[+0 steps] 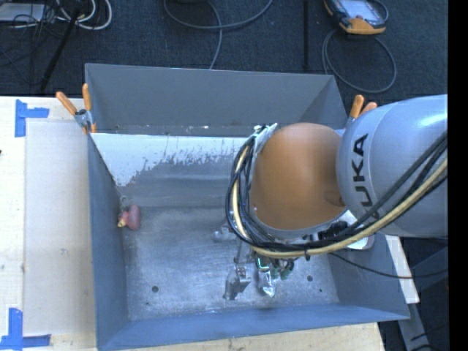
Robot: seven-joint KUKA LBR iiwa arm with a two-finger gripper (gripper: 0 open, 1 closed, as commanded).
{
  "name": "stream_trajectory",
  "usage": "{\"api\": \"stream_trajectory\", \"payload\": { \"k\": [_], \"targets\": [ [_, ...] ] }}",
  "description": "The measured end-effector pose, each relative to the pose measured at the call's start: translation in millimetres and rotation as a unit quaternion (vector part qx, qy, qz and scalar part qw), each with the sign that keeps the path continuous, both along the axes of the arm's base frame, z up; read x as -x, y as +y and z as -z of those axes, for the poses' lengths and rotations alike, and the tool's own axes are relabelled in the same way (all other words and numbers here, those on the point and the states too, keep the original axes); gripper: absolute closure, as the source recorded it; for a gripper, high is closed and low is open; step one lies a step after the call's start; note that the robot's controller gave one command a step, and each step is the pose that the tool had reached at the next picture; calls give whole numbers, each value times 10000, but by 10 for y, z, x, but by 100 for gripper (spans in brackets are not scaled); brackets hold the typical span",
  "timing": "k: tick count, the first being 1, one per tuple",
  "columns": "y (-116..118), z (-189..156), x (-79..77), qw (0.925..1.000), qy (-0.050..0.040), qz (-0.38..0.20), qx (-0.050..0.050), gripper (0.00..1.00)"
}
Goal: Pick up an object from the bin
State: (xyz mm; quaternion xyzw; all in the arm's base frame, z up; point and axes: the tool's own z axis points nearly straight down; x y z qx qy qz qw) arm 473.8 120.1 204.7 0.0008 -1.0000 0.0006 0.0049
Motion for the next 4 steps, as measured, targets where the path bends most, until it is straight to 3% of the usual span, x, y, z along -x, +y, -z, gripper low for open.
{"api": "stream_trajectory", "payload": {
  "k": [1,2,3,4],
  "targets": [
    [-1364,1334,-252,9910,-67,-1337,-37,0],
    [-1399,1044,-495,9512,-55,-3084,-22,0],
    [-1309,1053,-422,8304,-41,-5572,-42,0],
    [-1356,1325,-361,8383,-51,-5452,-39,0]
  ]
}}
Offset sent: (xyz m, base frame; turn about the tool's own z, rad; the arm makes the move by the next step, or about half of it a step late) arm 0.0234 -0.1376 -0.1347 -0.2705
